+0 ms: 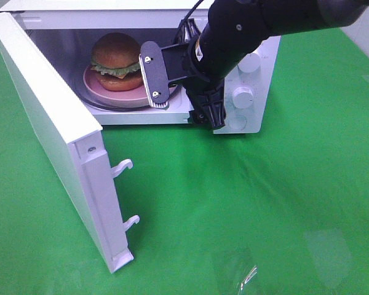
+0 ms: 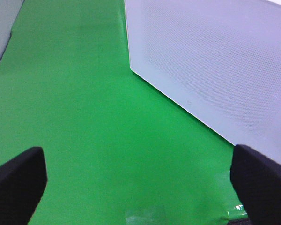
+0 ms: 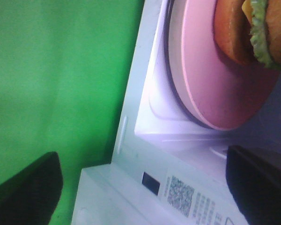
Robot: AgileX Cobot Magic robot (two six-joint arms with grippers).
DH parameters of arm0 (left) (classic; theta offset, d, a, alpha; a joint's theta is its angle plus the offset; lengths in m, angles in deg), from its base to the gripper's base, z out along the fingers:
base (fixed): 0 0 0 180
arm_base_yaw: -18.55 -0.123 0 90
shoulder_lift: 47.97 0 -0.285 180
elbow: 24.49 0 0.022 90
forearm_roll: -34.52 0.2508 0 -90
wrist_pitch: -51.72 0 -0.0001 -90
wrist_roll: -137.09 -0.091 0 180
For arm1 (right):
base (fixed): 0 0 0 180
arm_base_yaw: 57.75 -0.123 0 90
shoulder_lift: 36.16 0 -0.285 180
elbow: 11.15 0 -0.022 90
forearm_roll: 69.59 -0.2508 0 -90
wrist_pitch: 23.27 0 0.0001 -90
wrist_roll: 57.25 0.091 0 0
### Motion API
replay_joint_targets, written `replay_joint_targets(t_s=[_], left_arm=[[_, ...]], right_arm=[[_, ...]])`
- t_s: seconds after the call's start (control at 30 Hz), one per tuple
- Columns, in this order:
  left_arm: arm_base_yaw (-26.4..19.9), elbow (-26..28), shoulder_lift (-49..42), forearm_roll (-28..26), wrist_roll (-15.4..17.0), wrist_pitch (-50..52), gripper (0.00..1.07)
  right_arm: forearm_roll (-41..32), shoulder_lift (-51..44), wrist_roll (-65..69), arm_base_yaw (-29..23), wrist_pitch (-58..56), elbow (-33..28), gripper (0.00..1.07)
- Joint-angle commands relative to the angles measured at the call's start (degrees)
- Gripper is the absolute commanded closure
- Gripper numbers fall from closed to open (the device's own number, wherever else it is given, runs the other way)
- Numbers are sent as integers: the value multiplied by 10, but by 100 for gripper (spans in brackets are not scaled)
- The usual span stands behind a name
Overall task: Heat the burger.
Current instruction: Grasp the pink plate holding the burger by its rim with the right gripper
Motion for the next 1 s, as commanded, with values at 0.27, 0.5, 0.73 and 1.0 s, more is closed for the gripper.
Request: replay_joint_targets(t_s=[0.27,0.5,0.73,1.0], left_arm=[[-1,-2,-3,-1,3,2,7],[-1,-2,-3,1,3,2,7],[-1,-2,-3,6,5,2,7],[-1,-2,-3,14,11,2,7]], right_arm=[[-18,90,2,-7,40,83,19],[-18,130,2,-7,44,125,21],[-32,168,2,-7,53,161,22],[-33,203,2,-7,52,198,24]])
